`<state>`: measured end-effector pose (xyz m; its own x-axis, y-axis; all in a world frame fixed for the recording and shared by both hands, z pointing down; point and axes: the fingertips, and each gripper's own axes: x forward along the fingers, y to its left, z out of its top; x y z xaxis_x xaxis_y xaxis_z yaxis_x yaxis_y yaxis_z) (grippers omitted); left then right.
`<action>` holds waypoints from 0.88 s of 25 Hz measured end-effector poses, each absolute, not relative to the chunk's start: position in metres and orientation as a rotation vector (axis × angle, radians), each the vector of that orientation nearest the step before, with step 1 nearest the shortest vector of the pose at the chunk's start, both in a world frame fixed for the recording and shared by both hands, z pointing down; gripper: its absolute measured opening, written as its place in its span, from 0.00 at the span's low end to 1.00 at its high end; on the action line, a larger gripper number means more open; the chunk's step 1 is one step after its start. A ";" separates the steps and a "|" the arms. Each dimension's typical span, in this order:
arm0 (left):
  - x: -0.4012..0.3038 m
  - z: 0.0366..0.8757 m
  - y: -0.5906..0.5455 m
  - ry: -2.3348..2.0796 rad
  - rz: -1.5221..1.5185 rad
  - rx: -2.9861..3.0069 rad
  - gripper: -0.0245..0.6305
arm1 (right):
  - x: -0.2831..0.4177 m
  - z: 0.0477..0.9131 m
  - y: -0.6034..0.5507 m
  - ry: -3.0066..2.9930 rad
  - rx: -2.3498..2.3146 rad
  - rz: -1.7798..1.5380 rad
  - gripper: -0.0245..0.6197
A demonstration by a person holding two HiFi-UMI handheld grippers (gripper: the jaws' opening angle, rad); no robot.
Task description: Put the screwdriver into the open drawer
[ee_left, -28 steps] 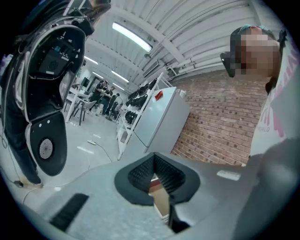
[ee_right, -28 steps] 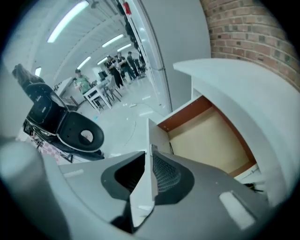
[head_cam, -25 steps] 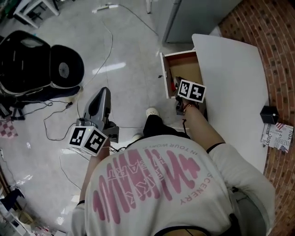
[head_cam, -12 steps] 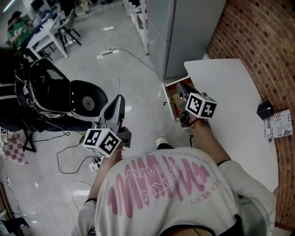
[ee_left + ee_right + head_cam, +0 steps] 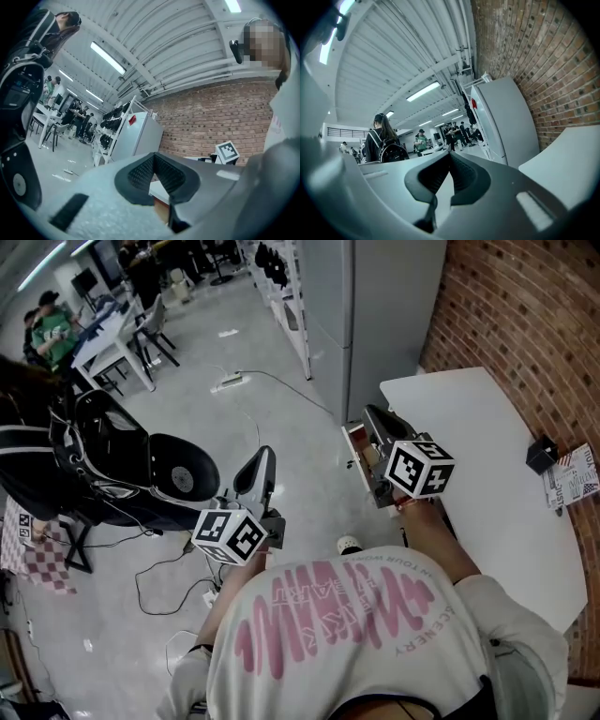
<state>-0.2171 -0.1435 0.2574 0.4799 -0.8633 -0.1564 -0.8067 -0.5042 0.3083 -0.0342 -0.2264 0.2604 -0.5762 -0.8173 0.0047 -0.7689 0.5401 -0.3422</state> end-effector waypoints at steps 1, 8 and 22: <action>-0.216 0.259 -0.140 -1.444 -0.426 2.532 0.04 | -0.036 0.258 -0.220 2.626 -1.357 -0.442 0.05; -0.209 0.270 -0.119 -1.427 -0.367 2.542 0.04 | -0.051 0.264 -0.182 2.694 -1.398 -0.362 0.05; -0.194 0.299 -0.114 -1.401 -0.354 2.505 0.04 | -0.043 0.297 -0.176 2.743 -1.429 -0.419 0.05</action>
